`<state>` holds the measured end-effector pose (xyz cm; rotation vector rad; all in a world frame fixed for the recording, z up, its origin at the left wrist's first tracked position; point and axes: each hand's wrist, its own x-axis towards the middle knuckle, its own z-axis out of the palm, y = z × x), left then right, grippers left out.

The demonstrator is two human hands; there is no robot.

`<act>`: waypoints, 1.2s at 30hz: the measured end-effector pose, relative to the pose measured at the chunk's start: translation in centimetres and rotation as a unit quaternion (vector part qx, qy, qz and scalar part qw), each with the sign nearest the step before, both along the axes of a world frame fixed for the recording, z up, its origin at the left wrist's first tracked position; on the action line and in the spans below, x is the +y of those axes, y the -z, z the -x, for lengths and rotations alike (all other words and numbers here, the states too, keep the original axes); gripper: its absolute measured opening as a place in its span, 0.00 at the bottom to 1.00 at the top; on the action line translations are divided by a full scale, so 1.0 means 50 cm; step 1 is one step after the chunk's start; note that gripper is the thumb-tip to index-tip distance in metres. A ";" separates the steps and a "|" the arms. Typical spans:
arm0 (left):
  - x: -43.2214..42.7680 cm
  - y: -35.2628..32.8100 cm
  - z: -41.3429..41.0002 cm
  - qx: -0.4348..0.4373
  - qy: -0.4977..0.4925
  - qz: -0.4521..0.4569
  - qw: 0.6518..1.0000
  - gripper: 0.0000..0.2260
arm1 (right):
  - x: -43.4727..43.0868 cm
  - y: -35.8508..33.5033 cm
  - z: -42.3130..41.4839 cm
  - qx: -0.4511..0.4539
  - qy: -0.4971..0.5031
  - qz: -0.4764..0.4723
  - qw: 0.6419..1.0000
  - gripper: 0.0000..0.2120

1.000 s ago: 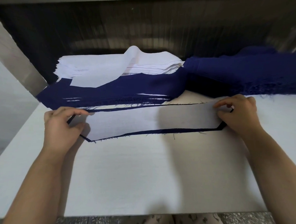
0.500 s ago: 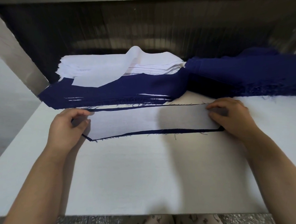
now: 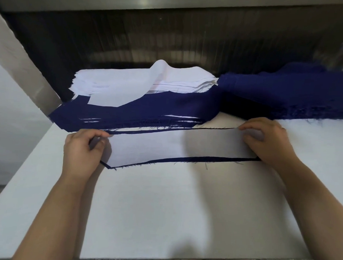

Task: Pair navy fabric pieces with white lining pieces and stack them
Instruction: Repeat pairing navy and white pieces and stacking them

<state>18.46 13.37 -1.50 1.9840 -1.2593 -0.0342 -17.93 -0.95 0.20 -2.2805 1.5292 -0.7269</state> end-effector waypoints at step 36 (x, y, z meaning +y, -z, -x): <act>-0.226 -0.019 0.000 -0.127 -0.027 -0.047 0.990 0.16 | -0.237 -0.033 -0.323 0.222 -0.091 0.119 0.963 0.15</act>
